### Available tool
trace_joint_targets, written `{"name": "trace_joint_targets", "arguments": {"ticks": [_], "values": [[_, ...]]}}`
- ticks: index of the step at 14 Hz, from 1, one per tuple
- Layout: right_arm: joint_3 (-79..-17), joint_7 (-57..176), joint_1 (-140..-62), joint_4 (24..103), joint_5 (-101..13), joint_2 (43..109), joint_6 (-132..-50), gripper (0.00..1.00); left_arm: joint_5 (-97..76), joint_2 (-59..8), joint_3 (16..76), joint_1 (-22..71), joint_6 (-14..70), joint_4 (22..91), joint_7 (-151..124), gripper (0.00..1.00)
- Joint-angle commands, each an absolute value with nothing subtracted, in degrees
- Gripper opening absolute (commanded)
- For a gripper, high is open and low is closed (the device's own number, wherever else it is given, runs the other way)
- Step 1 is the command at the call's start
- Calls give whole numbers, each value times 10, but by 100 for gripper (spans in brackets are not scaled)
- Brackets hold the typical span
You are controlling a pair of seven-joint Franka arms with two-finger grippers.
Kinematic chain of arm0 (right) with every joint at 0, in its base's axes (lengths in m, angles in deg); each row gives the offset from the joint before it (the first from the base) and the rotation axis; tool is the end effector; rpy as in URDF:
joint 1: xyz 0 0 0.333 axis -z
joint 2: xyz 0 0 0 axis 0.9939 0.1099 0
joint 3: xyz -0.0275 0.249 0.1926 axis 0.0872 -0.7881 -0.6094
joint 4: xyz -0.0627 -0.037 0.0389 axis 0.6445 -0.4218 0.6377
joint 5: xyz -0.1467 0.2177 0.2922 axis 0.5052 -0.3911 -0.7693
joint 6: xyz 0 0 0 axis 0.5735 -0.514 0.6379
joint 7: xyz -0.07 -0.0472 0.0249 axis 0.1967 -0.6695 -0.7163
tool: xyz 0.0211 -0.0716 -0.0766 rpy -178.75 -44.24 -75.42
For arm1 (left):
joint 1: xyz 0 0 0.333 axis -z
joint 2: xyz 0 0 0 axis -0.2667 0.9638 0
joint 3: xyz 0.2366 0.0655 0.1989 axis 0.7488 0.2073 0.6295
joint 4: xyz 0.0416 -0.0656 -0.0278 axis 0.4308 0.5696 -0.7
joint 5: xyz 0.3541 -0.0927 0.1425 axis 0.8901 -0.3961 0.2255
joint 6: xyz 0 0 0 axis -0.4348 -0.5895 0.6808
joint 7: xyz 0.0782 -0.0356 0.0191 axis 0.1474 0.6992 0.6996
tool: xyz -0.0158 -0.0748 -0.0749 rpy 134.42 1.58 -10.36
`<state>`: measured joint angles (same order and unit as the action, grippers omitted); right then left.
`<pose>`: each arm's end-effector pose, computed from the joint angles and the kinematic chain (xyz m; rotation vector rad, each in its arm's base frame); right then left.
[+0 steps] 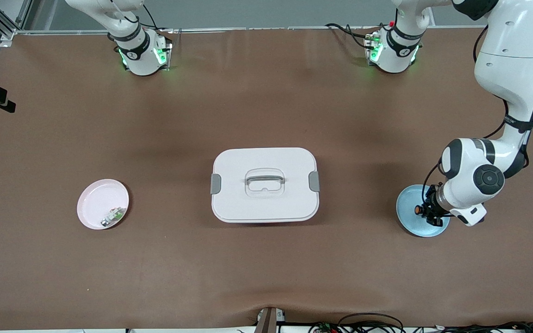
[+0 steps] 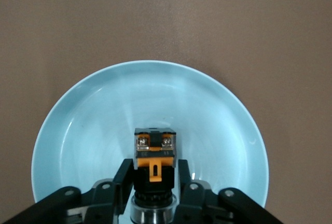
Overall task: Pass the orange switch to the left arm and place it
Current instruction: 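Lower the orange switch onto the blue plate with the left gripper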
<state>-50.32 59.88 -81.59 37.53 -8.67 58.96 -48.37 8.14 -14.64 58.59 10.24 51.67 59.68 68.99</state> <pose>0.5526 -0.0445 0.6770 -3.1000 -0.0027 0.1656 0.6573 -0.0007 0.1977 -2.3581 -2.0538 -0.0915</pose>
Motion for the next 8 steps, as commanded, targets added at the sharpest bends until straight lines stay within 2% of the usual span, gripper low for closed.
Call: {"name": "trace_joint_targets", "arguments": {"ticks": [1, 5, 7, 8], "values": [[-509, 600, -803, 394, -91, 582, -488, 100, 96, -137, 586, 103, 519, 582, 702, 66], [-508, 617, -803, 402, -90, 583, -488, 100, 96, -138, 585, 103, 518, 573, 702, 83], [-509, 630, -805, 402, -90, 583, -489, 100, 96, -140, 584, 103, 511, 564, 702, 100], [-509, 630, -805, 402, -91, 583, -491, 100, 92, -141, 584, 104, 505, 559, 705, 100]]}}
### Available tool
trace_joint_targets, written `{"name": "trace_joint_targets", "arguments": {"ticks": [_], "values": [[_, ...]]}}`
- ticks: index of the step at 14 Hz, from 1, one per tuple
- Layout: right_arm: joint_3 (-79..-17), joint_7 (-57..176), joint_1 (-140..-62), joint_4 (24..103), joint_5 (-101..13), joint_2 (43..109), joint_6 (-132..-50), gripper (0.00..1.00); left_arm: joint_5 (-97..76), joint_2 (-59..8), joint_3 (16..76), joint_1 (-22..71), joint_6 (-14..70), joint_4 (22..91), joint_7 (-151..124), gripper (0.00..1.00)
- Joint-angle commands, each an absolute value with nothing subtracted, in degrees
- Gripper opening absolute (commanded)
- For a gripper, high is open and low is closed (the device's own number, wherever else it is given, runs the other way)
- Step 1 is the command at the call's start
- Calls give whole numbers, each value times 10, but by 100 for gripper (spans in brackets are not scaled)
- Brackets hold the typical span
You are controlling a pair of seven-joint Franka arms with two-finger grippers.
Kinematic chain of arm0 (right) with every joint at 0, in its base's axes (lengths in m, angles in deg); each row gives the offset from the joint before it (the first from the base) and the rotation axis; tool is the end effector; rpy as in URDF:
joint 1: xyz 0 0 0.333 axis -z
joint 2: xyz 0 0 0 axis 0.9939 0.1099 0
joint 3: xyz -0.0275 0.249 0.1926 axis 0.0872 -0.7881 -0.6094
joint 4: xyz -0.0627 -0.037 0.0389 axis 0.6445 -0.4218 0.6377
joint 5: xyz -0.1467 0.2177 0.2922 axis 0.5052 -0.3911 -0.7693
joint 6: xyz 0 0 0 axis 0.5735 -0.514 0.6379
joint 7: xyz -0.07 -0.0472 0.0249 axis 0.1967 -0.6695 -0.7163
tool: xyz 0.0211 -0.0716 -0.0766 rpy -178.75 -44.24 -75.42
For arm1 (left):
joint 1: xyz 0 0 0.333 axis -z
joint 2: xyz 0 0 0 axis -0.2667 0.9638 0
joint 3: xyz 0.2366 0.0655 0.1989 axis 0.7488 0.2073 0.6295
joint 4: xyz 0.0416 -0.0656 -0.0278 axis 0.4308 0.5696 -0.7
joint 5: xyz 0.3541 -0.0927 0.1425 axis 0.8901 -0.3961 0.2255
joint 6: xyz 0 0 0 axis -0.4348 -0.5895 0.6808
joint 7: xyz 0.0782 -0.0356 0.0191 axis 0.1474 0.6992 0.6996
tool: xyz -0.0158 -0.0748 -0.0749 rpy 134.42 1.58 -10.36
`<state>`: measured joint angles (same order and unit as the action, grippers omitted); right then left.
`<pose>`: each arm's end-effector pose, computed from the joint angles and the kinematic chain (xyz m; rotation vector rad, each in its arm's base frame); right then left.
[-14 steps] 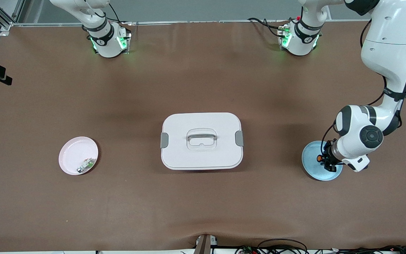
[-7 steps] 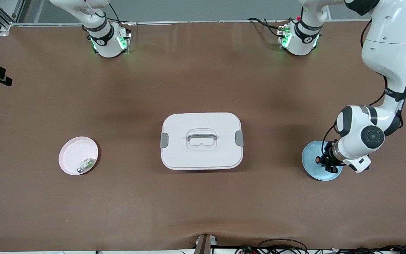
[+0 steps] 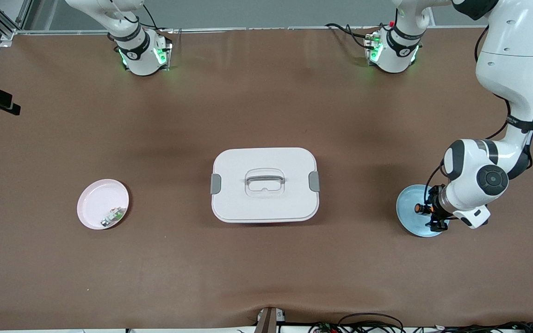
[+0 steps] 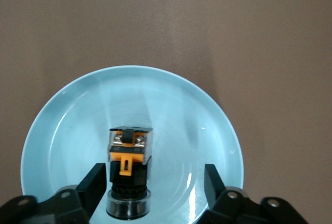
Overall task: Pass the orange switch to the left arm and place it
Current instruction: 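Lower the orange switch onto the blue plate with the left gripper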
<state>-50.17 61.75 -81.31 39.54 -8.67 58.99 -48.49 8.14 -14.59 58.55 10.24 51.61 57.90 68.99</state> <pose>0.5538 -0.0488 0.6616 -3.0952 0.0606 0.2180 0.6675 -0.0003 0.2097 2.3605 2.0602 0.1261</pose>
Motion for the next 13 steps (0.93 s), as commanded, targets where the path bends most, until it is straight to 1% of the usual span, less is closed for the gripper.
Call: {"name": "trace_joint_targets", "arguments": {"ticks": [1, 9, 13], "values": [[-509, 631, -805, 402, -91, 583, -493, 100, 90, -144, 584, 105, 497, 555, 705, 100], [-510, 631, -806, 404, -92, 583, -504, 100, 89, -140, 584, 111, 496, 548, 704, 100], [-511, 631, -807, 404, -93, 583, -502, 100, 89, -149, 584, 110, 495, 548, 700, 100]]}}
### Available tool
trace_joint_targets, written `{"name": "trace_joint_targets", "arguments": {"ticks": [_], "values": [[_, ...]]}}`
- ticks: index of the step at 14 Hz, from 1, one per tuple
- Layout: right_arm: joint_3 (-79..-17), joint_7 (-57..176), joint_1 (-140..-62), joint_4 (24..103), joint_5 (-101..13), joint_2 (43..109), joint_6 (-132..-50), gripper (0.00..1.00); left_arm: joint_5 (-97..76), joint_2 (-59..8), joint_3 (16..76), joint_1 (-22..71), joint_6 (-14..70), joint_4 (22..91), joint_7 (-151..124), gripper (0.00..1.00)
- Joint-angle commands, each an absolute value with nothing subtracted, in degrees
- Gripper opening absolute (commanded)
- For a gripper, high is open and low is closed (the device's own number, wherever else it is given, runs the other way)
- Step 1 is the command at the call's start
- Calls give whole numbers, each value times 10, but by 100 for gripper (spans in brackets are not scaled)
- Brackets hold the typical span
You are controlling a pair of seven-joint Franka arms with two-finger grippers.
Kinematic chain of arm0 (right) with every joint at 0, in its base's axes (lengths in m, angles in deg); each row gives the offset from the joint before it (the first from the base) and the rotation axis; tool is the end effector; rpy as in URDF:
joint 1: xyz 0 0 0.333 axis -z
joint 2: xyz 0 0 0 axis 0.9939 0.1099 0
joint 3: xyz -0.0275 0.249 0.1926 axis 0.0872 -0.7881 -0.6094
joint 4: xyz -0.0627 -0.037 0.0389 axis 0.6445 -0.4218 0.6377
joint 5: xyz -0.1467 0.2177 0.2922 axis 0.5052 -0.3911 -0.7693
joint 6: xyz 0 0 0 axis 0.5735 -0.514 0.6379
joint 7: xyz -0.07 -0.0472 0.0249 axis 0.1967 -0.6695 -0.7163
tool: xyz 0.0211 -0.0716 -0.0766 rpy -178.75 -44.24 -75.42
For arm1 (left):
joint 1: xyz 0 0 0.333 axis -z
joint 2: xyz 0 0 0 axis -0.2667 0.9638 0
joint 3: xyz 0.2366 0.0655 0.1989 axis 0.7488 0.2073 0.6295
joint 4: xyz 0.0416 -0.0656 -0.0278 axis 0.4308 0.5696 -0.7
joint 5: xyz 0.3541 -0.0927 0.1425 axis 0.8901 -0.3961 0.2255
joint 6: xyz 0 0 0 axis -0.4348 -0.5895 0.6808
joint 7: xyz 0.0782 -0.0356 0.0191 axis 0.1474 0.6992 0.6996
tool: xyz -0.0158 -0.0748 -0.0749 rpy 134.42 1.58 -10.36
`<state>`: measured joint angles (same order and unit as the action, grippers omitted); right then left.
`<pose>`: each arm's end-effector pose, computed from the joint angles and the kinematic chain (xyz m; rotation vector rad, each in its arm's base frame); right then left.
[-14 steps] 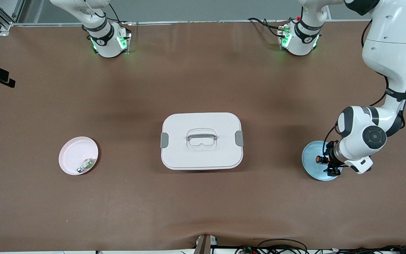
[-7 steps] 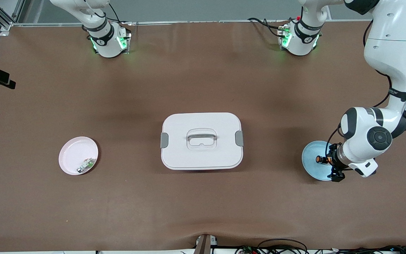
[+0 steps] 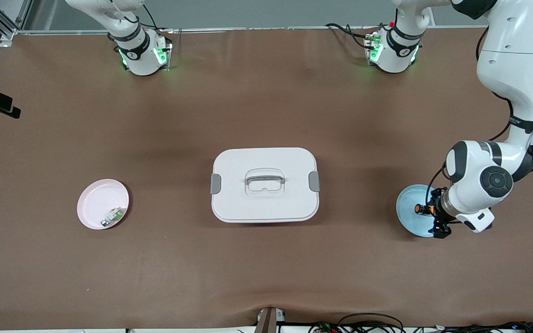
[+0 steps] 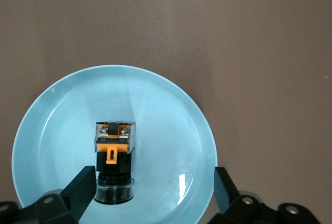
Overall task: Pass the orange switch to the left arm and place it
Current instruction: 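Lower the orange switch onto the blue plate with the left gripper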
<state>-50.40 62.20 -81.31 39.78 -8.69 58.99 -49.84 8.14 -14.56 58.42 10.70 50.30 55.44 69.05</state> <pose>0.5569 -0.0470 0.6614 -3.0983 0.0671 0.1884 0.6790 -0.0055 0.2252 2.3552 2.0462 0.1504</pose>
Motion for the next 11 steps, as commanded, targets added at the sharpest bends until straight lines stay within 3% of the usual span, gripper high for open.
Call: {"name": "trace_joint_targets", "arguments": {"ticks": [1, 11], "values": [[-510, 631, -808, 404, -93, 583, -501, 100, 89, -149, 586, 112, 495, 548, 695, 100], [-510, 631, -808, 404, -93, 583, -504, 100, 39, -207, 590, 115, 494, 607, 357, 100]]}}
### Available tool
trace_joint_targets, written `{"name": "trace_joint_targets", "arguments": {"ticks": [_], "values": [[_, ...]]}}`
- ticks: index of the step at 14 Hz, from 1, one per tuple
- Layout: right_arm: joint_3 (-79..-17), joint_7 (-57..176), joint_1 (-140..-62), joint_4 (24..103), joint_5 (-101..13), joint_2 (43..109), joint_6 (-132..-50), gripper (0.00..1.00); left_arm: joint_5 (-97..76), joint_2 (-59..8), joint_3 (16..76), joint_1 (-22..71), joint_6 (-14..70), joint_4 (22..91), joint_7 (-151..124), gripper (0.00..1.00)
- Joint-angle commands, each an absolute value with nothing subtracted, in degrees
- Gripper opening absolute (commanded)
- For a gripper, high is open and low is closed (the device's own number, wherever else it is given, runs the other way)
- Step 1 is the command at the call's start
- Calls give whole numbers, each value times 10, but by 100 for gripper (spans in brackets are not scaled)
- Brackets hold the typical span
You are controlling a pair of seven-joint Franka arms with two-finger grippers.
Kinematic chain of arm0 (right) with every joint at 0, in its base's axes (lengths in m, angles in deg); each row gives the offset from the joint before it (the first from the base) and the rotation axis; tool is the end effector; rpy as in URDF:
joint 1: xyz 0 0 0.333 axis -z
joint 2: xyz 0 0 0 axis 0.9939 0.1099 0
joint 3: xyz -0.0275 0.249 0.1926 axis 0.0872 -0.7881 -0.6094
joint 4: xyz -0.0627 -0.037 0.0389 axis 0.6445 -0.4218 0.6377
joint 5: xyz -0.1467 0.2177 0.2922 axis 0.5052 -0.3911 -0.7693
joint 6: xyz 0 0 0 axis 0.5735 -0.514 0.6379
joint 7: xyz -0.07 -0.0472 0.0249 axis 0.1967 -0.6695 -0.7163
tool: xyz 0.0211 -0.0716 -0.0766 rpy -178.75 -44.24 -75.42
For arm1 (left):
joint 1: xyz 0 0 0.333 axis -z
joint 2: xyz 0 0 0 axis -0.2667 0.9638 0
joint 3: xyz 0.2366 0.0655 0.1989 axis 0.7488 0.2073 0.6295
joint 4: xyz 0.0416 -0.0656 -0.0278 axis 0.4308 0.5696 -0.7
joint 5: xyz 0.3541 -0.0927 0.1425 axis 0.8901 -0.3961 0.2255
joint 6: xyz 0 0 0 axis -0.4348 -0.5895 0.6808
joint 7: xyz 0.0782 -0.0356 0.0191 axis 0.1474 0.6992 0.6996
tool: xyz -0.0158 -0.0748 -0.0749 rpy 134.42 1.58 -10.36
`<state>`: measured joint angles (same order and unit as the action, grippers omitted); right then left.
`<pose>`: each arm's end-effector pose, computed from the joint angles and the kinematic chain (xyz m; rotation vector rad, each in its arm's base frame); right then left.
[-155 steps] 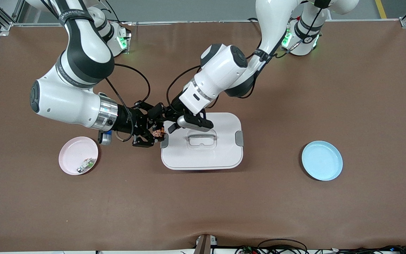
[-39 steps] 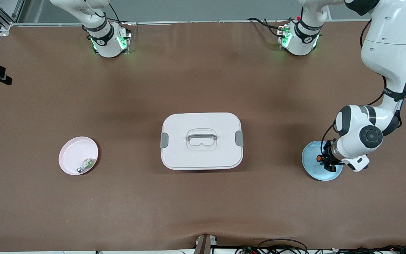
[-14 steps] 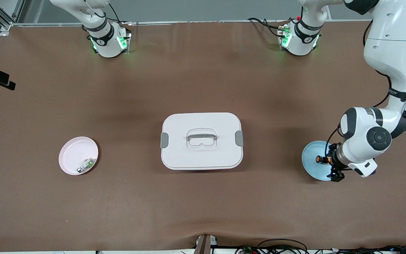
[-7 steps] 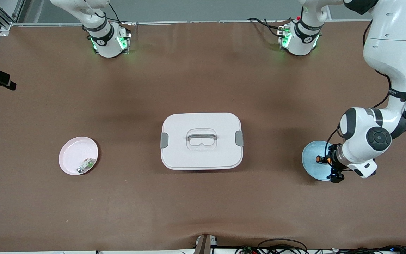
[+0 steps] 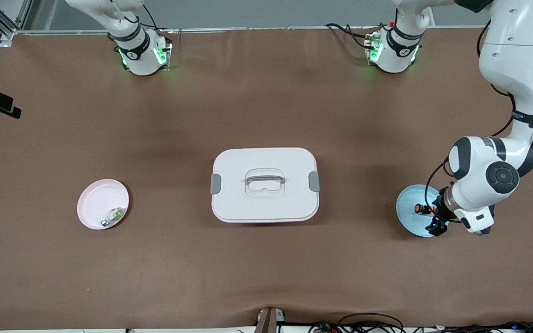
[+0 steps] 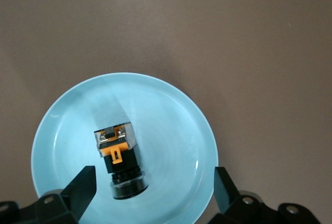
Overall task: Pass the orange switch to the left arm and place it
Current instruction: 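Open the left gripper and raise it off the switch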
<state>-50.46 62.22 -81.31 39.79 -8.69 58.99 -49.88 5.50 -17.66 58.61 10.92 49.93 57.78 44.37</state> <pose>0.5570 -0.0465 0.6614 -3.0983 0.0661 0.1877 0.6709 -0.0066 0.2435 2.7134 1.5362 0.1400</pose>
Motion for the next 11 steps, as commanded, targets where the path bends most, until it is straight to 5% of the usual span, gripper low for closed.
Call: {"name": "trace_joint_targets", "arguments": {"ticks": [1, 11], "values": [[-511, 631, -807, 404, -93, 583, -504, 100, 28, -212, 594, 117, 494, 611, 300, 100], [-510, 631, -807, 404, -93, 586, -507, 100, -25, -248, 619, 141, 496, 610, -82, 100]]}}
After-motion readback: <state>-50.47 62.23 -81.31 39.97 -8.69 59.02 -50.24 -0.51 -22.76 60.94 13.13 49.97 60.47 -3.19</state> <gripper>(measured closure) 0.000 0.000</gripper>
